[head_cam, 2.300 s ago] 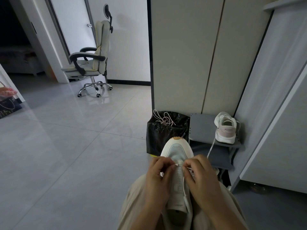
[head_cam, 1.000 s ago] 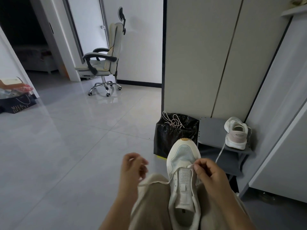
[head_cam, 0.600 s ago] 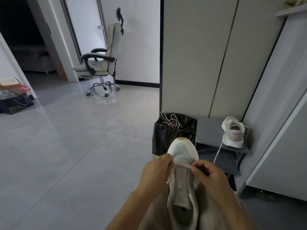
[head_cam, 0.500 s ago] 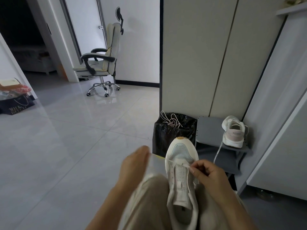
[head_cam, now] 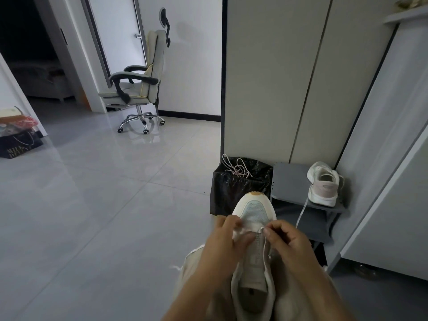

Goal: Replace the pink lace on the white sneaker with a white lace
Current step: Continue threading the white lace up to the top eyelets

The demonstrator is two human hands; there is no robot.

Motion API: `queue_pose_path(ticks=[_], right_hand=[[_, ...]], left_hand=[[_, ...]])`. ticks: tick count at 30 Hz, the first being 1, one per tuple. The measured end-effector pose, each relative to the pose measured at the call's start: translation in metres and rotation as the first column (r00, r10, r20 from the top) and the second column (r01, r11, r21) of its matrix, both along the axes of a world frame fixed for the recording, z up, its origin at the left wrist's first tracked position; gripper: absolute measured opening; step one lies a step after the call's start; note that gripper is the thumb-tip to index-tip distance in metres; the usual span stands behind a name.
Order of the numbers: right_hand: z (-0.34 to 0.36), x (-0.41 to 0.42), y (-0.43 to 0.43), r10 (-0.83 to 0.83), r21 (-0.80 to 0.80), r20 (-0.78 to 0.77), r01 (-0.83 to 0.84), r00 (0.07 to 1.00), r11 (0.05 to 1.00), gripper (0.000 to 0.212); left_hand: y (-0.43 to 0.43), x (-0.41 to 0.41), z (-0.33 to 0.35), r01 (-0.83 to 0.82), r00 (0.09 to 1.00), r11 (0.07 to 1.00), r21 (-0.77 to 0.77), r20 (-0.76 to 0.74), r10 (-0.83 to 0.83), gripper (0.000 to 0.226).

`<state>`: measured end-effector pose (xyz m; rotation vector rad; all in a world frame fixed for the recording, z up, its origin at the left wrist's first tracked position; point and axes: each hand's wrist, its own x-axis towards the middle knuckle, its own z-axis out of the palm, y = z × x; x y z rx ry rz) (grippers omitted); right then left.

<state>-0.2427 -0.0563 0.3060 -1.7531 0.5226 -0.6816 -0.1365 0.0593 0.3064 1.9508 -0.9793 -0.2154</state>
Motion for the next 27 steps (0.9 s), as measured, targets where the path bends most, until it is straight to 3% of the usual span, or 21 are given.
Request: queue_pose_path(ticks=[3,6,9,12,14,16,18,20,24,27], right_hand=[[0.002,-0.002,0.0,-0.018,0.028,0.005,0.018,1.0,0.999,0.008],[0.002,-0.003,-0.006,-0.012,0.042,-0.025,0.013,1.0,0.999,0.009],[0.004,-0.005,-0.019,0.057,0.007,-0.134,-0.057,0.989,0.998,0.01],[0.009,-0.008,-0.033,0.214,-0.029,-0.297,-0.232,0.931,0.972,0.009],[0.013,-0.009,-0.043,0.209,-0.09,-0.357,-0.256,0.911,0.963,0.009],[0.019,-0.01,-0.051,0.169,-0.094,-0.311,-0.208,0.935,0.974,0.01],[0.025,-0.009,-0.055,0.143,-0.054,-0.227,-0.159,0.963,0.986,0.01],[0.026,-0.007,-0.054,0.137,-0.024,-0.173,-0.143,0.975,0.989,0.012],[0.019,0.001,-0.044,0.168,0.03,-0.13,-0.165,0.977,0.986,0.019],[0.013,0.005,-0.035,0.17,0.109,-0.016,-0.167,0.985,0.98,0.033]], left_hand=[[-0.008,0.003,0.001,-0.032,0.999,0.995,0.092,0.02,0.03,0.014],[-0.004,0.018,0.005,0.069,0.997,0.993,0.094,0.023,-0.072,0.023],[0.012,0.04,0.015,0.114,0.977,0.99,0.088,0.173,-0.127,0.028],[0.034,0.074,0.021,-0.008,0.951,0.997,0.08,0.308,-0.017,0.012],[0.047,0.093,0.02,-0.142,0.927,0.989,0.048,0.357,0.115,0.016],[0.052,0.099,0.018,-0.232,0.922,0.971,0.063,0.331,0.199,0.028],[0.046,0.092,0.015,-0.233,0.936,0.961,0.15,0.304,0.18,0.018],[0.037,0.078,0.01,-0.164,0.958,0.967,0.195,0.264,0.11,0.007],[0.013,0.04,0.006,0.08,0.997,0.995,0.058,0.009,-0.081,0.025],[-0.002,0.024,0.004,0.148,0.983,0.986,0.083,0.095,-0.155,0.019]])
